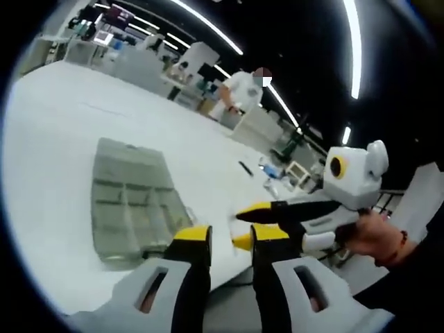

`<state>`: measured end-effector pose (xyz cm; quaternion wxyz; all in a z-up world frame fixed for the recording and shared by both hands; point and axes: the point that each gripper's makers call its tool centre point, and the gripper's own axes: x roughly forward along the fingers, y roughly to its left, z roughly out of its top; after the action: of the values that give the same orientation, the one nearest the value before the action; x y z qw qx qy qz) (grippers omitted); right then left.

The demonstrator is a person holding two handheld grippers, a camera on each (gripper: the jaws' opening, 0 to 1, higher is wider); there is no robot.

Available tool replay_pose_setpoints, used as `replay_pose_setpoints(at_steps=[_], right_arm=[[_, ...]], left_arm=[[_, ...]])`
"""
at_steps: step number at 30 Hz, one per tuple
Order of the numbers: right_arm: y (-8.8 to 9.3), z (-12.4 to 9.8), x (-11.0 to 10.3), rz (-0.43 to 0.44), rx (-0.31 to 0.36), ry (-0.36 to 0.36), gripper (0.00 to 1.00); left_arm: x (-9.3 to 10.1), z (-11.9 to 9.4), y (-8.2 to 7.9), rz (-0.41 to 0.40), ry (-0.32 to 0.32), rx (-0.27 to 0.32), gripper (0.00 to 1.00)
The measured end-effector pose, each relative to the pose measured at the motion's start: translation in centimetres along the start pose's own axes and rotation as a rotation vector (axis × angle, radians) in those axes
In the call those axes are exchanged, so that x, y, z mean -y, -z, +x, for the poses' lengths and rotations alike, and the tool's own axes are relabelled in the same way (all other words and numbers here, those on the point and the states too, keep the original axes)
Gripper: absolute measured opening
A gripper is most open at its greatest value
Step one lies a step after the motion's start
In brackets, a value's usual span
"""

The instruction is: Insert the divider into the dual guide fixture by aligning both edges with the guide slots and pushing it downward to the bottom, including one-sided entry, uneven engagement, binding, and posture correction.

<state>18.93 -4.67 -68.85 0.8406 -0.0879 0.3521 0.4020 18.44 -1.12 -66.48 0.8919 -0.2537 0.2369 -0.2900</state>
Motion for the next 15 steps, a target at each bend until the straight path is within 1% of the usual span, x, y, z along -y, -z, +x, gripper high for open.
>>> replay_pose_setpoints(at_steps=[4,7,15], right_arm=[[-0.17,0.02,-0.26,-0.007,0.002,0.0,0.28],[-0.4,0.12,-0.49,-0.009,0.007,-0.005,0.28],[-1.03,0.17,-0.67,-0.016,0.018,-0.011,0.28]], left_arm=[[-0.16,0.06,0.01,-0.024,0.004,0.005,0.12],[-0.37,0.03,0.07,-0.03,-0.005,0.002,0.11],[-0.41,0.21,-0.17,-0.051,0.01,0.005,0.08]])
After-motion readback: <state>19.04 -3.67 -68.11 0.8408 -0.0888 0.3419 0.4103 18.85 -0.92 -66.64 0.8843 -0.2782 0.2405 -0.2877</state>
